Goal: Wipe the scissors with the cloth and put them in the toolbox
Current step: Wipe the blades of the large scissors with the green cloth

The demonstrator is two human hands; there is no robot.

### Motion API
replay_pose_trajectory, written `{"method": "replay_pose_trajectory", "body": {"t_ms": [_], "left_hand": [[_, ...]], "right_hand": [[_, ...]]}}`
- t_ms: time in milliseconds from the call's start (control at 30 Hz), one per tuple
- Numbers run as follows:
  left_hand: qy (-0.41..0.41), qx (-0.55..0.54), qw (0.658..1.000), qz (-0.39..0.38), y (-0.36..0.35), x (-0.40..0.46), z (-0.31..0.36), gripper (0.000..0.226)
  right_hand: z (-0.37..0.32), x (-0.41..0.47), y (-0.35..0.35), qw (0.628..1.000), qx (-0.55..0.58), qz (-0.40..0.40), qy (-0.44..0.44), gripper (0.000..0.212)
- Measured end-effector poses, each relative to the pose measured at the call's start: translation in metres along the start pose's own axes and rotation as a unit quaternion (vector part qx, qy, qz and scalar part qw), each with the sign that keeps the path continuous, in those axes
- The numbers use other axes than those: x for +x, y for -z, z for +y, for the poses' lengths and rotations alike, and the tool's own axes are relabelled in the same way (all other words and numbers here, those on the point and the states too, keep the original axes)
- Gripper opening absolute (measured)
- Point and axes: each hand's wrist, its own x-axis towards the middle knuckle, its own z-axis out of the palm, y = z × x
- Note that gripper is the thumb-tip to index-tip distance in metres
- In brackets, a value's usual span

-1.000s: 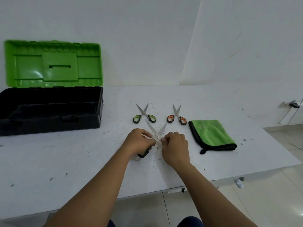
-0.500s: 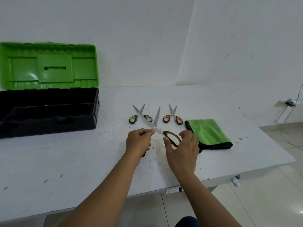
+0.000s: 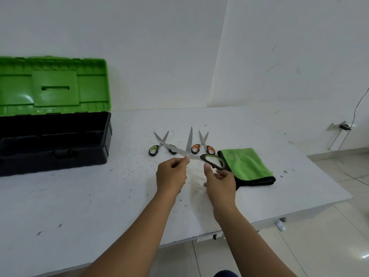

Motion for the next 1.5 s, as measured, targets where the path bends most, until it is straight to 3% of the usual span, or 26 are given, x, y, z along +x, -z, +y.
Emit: {"method": "replay_pose_trajectory", "body": {"t_ms": [100, 200, 367, 533, 600, 733, 833, 933, 1033, 1100, 1300, 1433, 1500], "left_hand": [[-0.011, 0.008, 1.0, -0.027, -0.012, -0.005, 0.003, 0.028], [-0.022, 0.022, 0.997, -0.065, -0.025, -0.009, 0.0, 0.028], [-0.036, 0.011, 0.996, -0.08, -0.044, -0.011, -0.004, 0.023], [0.051, -0.078, 0.992, -0.09, -0.064, 0.005, -0.003, 0.021], [0.05, -0.029, 0.995, -0.082, -0.076, 0.017, -0.004, 0.02], [-0.03, 0.117, 0.989, -0.09, -0.103, 0.034, -0.004, 0.016], [-0.074, 0.223, 0.969, -0.081, -0.126, 0.034, 0.005, 0.032], [-0.061, 0.3, 0.95, -0.06, -0.146, 0.03, 0.015, 0.068], [-0.034, 0.344, 0.936, -0.07, -0.156, 0.027, 0.019, 0.059], [-0.019, 0.309, 0.948, -0.071, -0.159, 0.031, 0.018, 0.047], [-0.011, 0.064, 0.997, -0.041, -0.14, 0.028, 0.021, 0.011], [0.019, -0.016, 0.998, -0.058, -0.105, 0.022, 0.028, 0.016], [0.03, -0.069, 0.994, -0.073, -0.082, 0.019, 0.032, 0.028]], "right_hand": [[-0.008, 0.001, -0.002, 0.991, 0.101, -0.083, -0.032, 0.027], [-0.013, 0.003, -0.001, 0.981, 0.155, -0.11, -0.04, 0.03], [-0.015, 0.013, 0.018, 0.974, 0.204, -0.082, -0.058, 0.027], [-0.022, 0.037, 0.046, 0.982, 0.179, -0.019, -0.057, 0.025], [-0.023, 0.048, 0.057, 0.984, 0.169, 0.003, -0.054, 0.031], [-0.027, 0.063, 0.075, 0.985, 0.162, 0.035, -0.038, 0.03], [-0.034, 0.072, 0.086, 0.982, 0.174, 0.06, -0.041, 0.031], [-0.041, 0.079, 0.096, 0.98, 0.179, 0.066, -0.045, 0.025], [-0.041, 0.085, 0.1, 0.984, 0.164, 0.061, -0.026, 0.026], [-0.039, 0.087, 0.101, 0.986, 0.155, 0.062, -0.025, 0.029], [-0.038, 0.081, 0.097, 0.987, 0.156, 0.036, -0.021, 0.057], [-0.039, 0.067, 0.09, 0.991, 0.132, 0.007, -0.018, 0.025], [-0.037, 0.056, 0.085, 0.993, 0.117, -0.015, -0.016, 0.027]]}}
